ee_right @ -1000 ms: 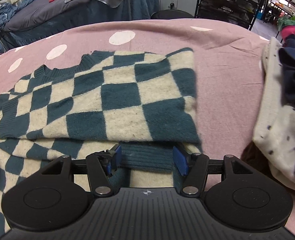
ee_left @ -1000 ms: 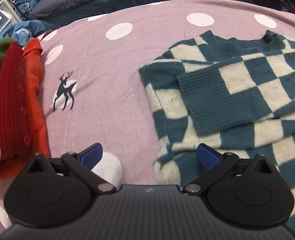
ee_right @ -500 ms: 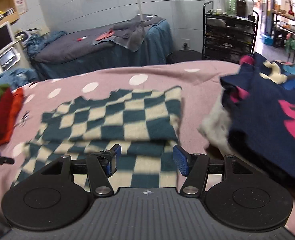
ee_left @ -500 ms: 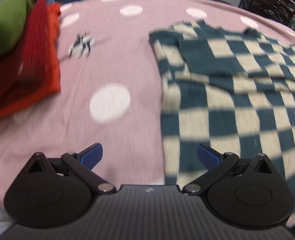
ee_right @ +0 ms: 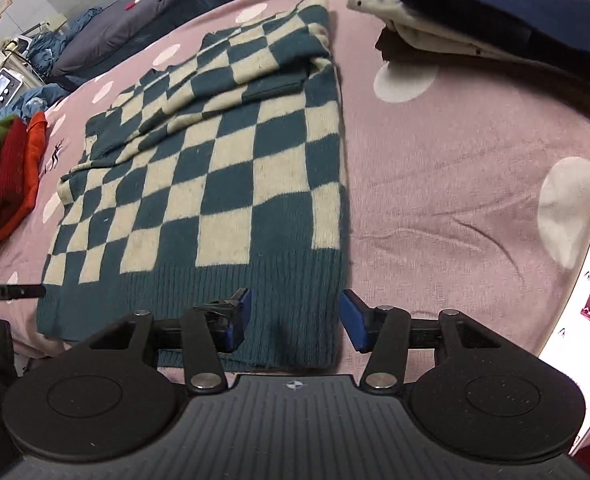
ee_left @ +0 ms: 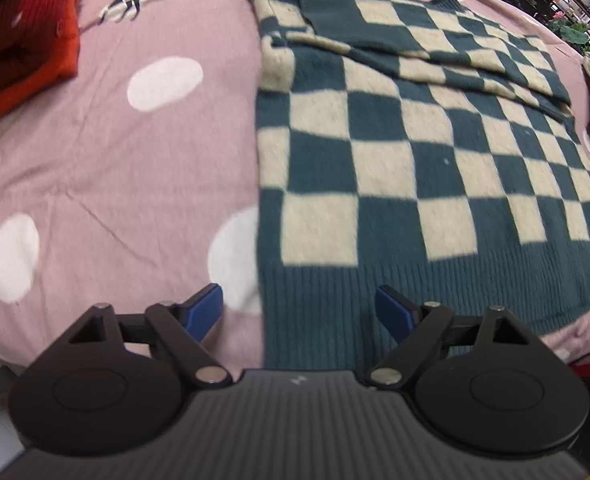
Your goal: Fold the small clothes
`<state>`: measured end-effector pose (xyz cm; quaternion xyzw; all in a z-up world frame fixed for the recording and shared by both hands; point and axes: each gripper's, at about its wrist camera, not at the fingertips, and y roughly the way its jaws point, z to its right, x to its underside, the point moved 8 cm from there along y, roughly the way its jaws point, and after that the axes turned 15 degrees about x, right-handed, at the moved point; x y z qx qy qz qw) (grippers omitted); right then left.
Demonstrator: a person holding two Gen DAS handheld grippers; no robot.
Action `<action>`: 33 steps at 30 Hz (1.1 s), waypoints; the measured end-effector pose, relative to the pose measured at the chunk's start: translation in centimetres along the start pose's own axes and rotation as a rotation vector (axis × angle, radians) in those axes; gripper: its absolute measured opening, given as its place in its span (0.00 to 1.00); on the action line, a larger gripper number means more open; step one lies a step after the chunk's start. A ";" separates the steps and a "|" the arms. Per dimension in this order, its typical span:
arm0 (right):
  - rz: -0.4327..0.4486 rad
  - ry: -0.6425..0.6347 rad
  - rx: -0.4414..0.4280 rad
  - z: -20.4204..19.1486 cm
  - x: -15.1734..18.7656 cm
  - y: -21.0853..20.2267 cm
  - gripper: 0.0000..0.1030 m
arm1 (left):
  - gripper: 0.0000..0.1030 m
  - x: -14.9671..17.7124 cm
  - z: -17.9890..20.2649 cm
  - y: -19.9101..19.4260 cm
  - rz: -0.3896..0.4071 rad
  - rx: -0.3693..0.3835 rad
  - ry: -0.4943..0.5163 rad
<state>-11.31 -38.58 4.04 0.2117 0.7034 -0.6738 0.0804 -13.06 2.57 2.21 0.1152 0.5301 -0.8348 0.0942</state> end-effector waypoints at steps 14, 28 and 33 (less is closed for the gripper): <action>-0.118 0.031 -0.044 0.9 2.0 1.1 0.84 | 0.59 2.3 0.9 1.8 -0.035 0.063 -0.068; -0.157 0.001 -0.055 0.3 1.8 1.7 0.23 | 0.12 1.9 2.6 2.6 -0.077 0.089 -0.009; -0.113 -0.008 -0.080 -0.3 -0.1 0.5 0.19 | 0.11 -0.7 2.7 0.9 -0.015 0.111 -0.013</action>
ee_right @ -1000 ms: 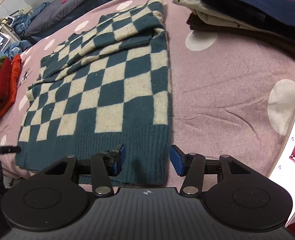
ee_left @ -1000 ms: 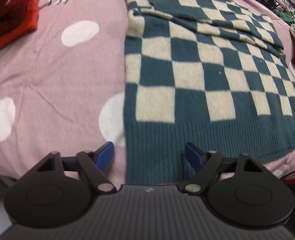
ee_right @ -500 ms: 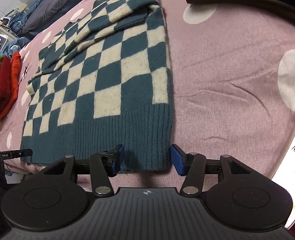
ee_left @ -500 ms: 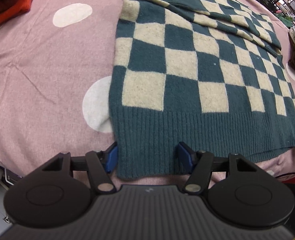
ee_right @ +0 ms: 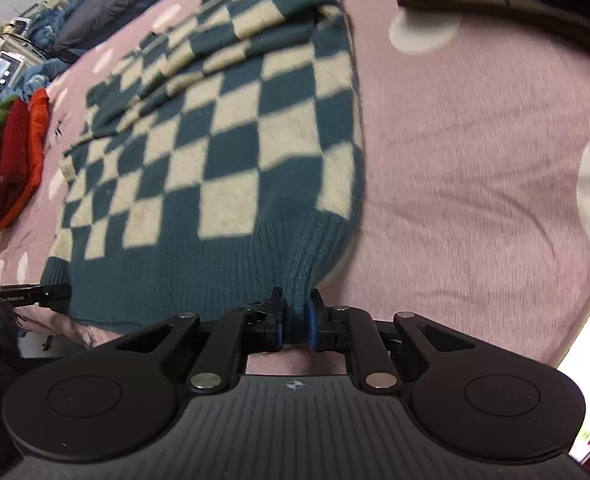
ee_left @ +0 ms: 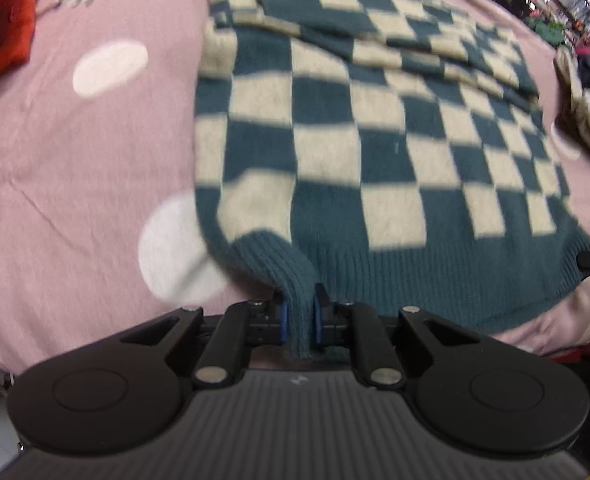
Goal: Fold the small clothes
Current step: 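Fold the hem up toward the collar with both grippers and release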
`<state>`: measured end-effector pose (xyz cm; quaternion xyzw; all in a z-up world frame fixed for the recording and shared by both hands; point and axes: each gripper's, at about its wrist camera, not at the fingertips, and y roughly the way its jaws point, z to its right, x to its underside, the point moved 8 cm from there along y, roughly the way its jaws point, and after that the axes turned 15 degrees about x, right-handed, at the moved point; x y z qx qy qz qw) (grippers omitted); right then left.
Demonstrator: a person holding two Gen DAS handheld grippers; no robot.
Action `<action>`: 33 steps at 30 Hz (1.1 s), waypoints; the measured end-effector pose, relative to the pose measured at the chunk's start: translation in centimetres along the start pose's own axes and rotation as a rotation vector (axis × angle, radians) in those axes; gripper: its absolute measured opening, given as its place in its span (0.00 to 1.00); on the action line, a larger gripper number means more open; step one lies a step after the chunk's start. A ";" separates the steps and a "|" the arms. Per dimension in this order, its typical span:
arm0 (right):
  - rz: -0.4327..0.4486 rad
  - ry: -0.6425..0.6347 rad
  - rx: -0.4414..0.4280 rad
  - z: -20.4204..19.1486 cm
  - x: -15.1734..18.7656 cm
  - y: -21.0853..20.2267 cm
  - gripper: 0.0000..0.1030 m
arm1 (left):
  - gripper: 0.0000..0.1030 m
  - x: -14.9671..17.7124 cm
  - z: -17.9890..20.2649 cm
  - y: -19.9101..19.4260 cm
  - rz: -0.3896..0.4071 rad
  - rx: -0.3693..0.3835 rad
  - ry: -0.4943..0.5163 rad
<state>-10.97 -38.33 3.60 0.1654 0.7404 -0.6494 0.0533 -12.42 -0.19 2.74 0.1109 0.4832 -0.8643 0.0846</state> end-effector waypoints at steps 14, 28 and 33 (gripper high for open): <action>0.320 0.029 -0.042 -2.2 -21.4 -0.7 0.18 | 0.11 -23.6 0.1 -1.0 0.339 -0.022 0.083; 0.240 0.022 0.111 -3.6 -31.1 6.3 0.24 | 0.24 -32.4 -5.2 5.3 0.311 -0.097 -0.100; 0.356 0.041 0.208 -2.9 -32.3 5.7 0.80 | 0.97 -32.7 -7.9 2.9 0.414 -0.248 -0.188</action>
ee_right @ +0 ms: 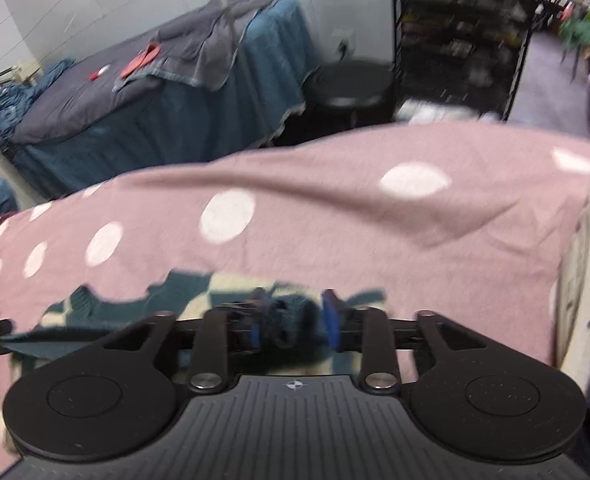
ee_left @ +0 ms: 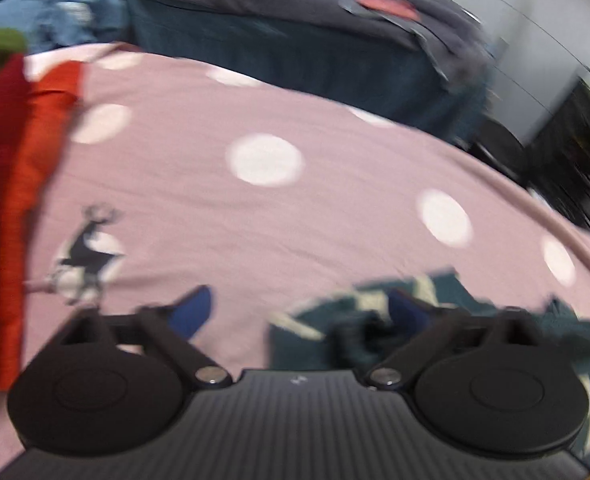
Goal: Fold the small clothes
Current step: 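Fold the hem up toward the collar with both grippers and release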
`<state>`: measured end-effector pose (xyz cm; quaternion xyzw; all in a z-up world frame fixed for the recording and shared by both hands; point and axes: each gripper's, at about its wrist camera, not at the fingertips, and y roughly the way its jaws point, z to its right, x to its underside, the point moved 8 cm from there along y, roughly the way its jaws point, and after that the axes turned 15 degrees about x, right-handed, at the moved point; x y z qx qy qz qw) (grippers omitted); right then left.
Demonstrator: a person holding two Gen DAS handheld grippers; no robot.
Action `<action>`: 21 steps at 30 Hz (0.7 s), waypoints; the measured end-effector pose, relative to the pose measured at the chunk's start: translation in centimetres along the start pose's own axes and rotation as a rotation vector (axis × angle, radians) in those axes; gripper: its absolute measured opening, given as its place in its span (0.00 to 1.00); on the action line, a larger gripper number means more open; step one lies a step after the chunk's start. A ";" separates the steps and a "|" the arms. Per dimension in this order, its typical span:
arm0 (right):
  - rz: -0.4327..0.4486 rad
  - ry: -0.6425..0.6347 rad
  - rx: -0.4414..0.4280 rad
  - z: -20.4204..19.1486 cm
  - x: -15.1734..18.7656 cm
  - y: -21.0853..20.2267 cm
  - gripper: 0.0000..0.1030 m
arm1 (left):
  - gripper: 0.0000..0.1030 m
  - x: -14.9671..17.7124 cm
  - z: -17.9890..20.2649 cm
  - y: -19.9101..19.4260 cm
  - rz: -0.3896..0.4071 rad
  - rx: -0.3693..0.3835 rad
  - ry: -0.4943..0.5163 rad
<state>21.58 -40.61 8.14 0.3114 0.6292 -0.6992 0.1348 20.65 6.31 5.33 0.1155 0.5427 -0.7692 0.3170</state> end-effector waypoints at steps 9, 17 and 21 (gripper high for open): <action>0.150 -0.336 -0.096 -5.5 2.8 -3.0 0.65 | 0.93 3.1 4.0 -1.7 -0.007 0.040 0.229; 0.064 -0.527 -0.074 -7.8 7.6 -1.5 0.62 | 0.92 8.9 4.1 1.5 -0.210 -0.029 0.323; 0.000 -0.453 -0.013 -5.9 8.1 0.3 0.84 | 1.00 9.4 1.7 2.7 -0.253 0.002 0.203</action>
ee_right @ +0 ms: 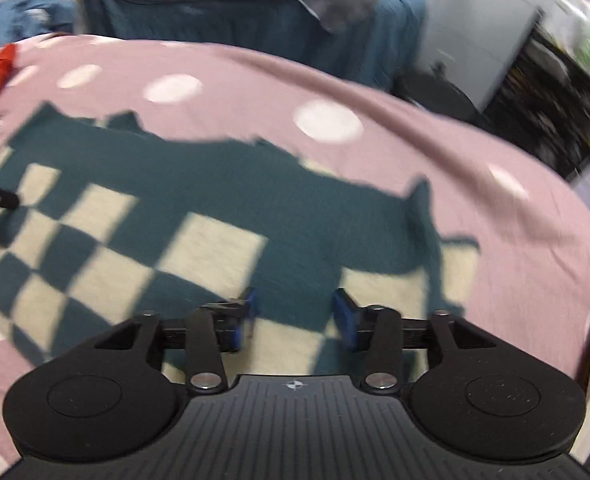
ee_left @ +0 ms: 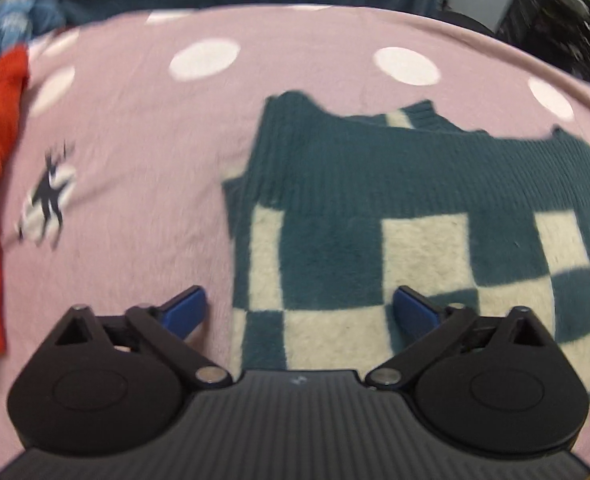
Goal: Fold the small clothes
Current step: 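Fold the hem up toward the collar with both grippers and release, then grasp one side edge of the sweater with the right gripper and fold it inward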
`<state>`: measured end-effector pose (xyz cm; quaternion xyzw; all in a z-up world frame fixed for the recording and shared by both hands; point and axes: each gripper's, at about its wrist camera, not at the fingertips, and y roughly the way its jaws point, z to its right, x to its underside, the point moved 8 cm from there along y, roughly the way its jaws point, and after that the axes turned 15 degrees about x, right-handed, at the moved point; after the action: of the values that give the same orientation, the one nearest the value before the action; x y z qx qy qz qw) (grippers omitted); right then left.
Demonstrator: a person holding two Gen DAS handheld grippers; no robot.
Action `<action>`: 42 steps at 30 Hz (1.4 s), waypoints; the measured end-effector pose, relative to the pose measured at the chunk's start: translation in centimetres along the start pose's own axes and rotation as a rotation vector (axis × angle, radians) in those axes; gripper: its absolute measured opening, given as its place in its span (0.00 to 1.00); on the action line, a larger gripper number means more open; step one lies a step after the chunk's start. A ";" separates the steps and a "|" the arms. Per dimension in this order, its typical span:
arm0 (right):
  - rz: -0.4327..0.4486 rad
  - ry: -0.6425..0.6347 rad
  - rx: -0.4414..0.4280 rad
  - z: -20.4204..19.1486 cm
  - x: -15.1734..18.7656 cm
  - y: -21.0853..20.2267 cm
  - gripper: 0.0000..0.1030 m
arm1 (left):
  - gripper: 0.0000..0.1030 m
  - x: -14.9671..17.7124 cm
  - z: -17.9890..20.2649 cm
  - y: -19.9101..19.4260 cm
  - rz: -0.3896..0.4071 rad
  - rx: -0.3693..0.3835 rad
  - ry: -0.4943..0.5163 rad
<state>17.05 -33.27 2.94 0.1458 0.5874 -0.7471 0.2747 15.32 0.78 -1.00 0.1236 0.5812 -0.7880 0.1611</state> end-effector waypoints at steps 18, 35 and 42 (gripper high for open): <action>-0.012 0.356 0.032 2.3 3.8 -4.9 1.00 | 1.00 3.3 3.1 -6.2 0.042 0.047 -0.060; -0.150 0.617 0.064 5.0 9.0 -5.2 1.00 | 1.00 6.5 7.4 -6.4 -0.015 0.077 0.007; -0.239 0.781 0.013 5.7 12.4 -4.5 1.00 | 1.00 6.4 10.8 -5.7 -0.023 0.111 0.086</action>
<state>5.02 -41.00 1.34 0.3510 0.6556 -0.6660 -0.0584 7.14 -8.74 4.71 0.1594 0.5442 -0.8149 0.1200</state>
